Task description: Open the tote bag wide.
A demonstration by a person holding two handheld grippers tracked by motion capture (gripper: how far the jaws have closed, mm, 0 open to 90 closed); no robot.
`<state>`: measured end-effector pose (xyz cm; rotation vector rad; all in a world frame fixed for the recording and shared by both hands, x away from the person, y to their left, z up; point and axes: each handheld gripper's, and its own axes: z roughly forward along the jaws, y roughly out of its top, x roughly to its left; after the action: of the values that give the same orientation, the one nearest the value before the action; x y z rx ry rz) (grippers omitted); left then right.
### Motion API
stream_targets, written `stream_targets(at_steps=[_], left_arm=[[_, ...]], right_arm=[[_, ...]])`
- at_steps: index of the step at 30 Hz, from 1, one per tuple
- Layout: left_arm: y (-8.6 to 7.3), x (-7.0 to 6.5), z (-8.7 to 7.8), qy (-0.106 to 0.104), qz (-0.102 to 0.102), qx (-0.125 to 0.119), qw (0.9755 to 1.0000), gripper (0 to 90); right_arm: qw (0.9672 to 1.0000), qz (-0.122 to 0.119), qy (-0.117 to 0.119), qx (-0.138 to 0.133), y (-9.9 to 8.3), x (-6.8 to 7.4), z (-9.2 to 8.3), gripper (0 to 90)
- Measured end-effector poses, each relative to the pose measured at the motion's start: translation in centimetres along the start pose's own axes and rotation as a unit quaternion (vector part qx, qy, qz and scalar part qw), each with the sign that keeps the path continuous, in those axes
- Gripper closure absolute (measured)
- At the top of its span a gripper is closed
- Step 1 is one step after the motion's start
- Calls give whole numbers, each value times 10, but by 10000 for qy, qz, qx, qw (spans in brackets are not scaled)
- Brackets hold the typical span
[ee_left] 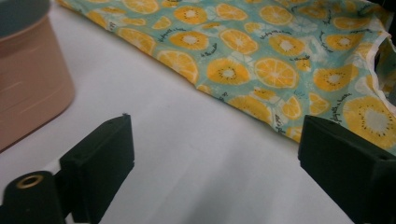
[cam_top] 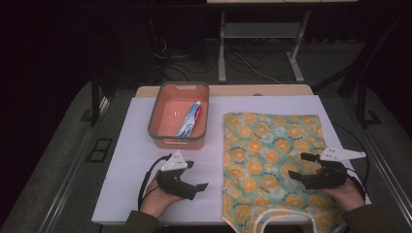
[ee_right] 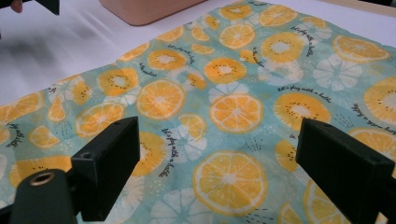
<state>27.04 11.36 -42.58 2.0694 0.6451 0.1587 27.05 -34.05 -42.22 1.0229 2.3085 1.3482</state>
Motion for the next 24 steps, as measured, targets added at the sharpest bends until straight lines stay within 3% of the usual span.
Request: stream_targets(at_steps=[13, 24], left_arm=[[6, -18, 39, -373, 44, 139, 9992, 206], [9, -32, 71, -453, 215, 504, 9975, 370]], right_arm=[[10000, -52, -11, 53, -1, 1, 2, 135], [9999, -82, -31, 74, -1, 1, 2, 135]])
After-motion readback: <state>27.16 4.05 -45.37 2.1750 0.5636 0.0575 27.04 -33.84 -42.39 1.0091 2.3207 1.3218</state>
